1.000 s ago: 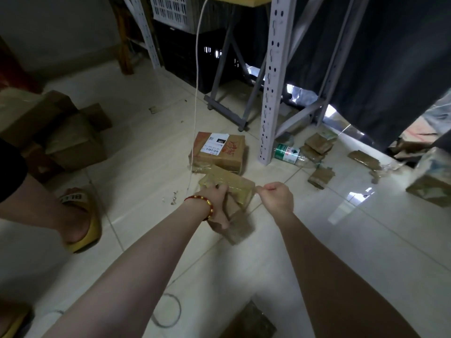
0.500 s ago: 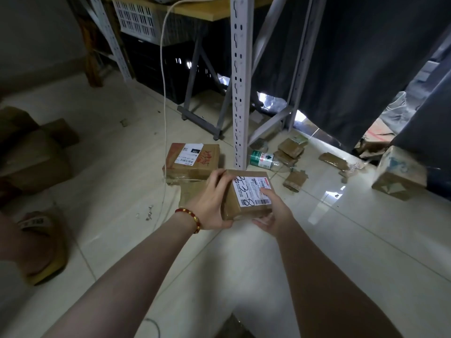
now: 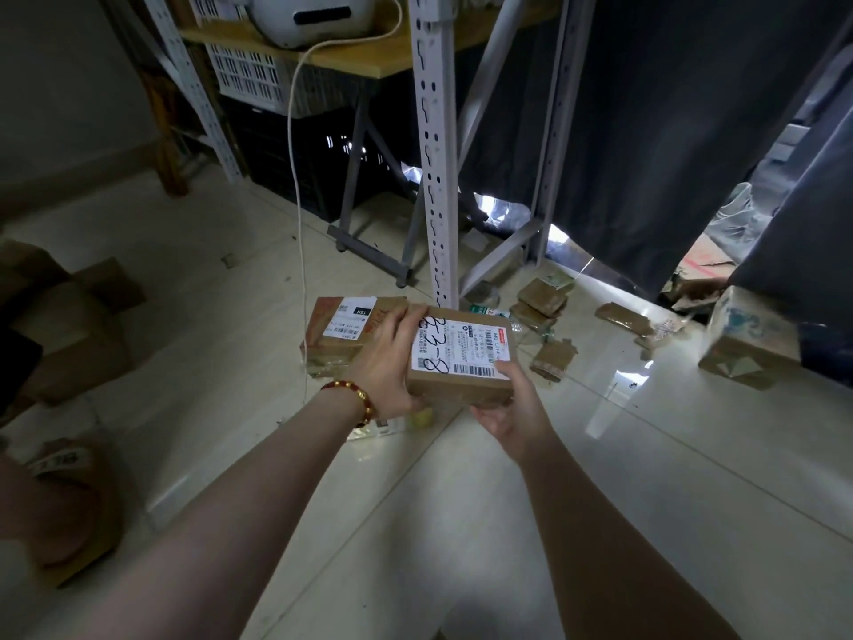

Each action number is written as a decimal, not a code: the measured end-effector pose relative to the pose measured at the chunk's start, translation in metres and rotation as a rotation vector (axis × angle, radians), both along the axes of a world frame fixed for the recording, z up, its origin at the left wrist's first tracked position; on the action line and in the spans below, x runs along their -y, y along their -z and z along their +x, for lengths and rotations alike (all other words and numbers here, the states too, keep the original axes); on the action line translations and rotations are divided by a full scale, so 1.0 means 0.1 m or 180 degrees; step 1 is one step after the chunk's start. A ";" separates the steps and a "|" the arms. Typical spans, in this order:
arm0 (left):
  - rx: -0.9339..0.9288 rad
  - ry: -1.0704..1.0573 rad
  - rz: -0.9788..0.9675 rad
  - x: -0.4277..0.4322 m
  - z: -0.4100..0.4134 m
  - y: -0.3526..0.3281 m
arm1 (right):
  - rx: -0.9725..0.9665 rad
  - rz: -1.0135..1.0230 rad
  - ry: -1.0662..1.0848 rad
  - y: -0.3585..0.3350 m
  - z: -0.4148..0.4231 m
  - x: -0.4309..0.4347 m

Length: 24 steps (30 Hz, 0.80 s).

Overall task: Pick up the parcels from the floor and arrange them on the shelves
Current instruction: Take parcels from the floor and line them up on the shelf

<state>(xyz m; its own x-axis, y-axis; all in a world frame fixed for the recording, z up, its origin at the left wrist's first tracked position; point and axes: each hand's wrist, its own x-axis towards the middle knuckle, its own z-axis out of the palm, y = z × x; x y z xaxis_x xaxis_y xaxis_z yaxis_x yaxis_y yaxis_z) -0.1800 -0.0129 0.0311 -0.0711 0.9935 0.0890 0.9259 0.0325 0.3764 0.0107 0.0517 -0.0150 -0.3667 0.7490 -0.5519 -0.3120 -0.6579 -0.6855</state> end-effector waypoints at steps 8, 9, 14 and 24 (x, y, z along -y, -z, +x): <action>0.0082 0.0078 0.0144 -0.14 -0.32 -1.20 | -0.0315 0.1060 -0.0186 -0.87 -0.16 -0.08; 0.0253 0.0040 0.0180 -0.17 -0.29 -1.36 | -0.0193 0.1232 -0.0200 -1.01 -0.18 -0.09; 0.0704 0.0026 0.0924 -0.33 -0.17 -2.09 | 0.0375 0.2126 -0.0117 -1.77 -0.23 -0.14; 0.0616 0.0071 0.2352 -0.86 0.27 -3.77 | 0.0577 0.3002 0.0511 -3.43 0.10 -0.45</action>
<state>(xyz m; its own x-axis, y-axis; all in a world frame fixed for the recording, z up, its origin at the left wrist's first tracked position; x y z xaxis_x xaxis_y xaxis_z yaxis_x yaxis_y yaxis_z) -0.1533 0.0726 0.4084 -0.1335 0.6819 0.7191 0.8387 -0.3088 0.4486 0.0209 0.0969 0.3280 -0.1902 0.9461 0.2622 -0.1880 0.2271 -0.9556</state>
